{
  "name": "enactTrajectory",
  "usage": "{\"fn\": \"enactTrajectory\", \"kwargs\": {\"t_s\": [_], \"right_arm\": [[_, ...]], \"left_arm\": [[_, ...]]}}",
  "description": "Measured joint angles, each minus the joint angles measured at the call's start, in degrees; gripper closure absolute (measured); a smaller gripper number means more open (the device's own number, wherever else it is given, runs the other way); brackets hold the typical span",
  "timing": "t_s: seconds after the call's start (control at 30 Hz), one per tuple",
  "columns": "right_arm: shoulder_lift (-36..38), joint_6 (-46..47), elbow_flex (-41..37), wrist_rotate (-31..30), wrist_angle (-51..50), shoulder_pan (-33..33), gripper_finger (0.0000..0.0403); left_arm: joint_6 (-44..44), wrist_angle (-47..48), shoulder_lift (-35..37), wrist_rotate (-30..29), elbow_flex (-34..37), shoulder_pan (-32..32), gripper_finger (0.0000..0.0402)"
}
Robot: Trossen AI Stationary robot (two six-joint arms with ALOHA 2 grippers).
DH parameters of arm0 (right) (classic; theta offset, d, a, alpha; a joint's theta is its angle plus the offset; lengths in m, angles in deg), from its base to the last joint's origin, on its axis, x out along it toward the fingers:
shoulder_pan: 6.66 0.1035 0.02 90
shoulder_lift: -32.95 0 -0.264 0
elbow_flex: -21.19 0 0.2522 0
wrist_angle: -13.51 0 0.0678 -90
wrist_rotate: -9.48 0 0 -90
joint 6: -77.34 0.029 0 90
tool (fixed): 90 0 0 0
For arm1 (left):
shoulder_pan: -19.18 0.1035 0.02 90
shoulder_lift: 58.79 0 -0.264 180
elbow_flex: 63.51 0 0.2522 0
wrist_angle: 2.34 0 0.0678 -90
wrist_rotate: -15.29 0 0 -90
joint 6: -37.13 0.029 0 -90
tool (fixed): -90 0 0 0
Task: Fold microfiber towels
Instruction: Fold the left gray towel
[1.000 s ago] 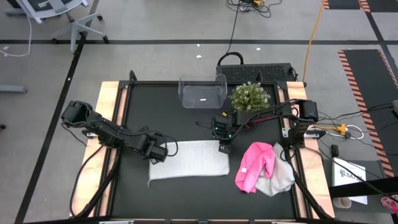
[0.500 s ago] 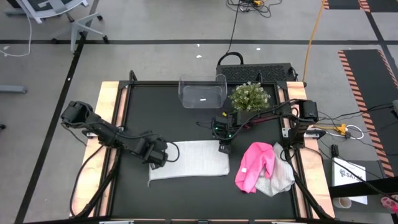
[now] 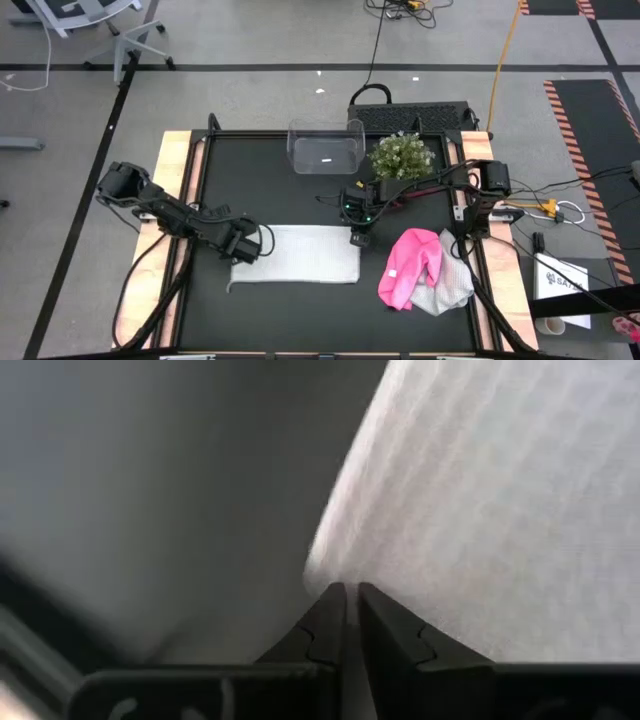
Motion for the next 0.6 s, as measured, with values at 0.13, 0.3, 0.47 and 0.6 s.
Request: {"fn": "enactTrajectory", "kwargs": {"t_s": [0.13,0.3,0.47,0.6], "right_arm": [[0.02,0.00,0.00,-0.02,0.03,-0.02,0.0277],[0.02,0.00,0.00,-0.02,0.20,-0.02,0.0277],[0.02,0.00,0.00,0.02,0.19,-0.02,0.0277],[0.02,0.02,0.00,0.04,0.17,-0.02,0.0277]], "left_arm": [[0.42,0.80,2.78,-0.82,-3.05,-0.04,0.0366],[1.27,-1.09,6.33,-3.40,-5.10,-0.04,0.0366],[5.45,-4.97,6.95,-4.96,-4.49,-0.04,0.0366],[10.09,-10.19,6.95,-3.81,-2.29,-0.04,0.0366]]}}
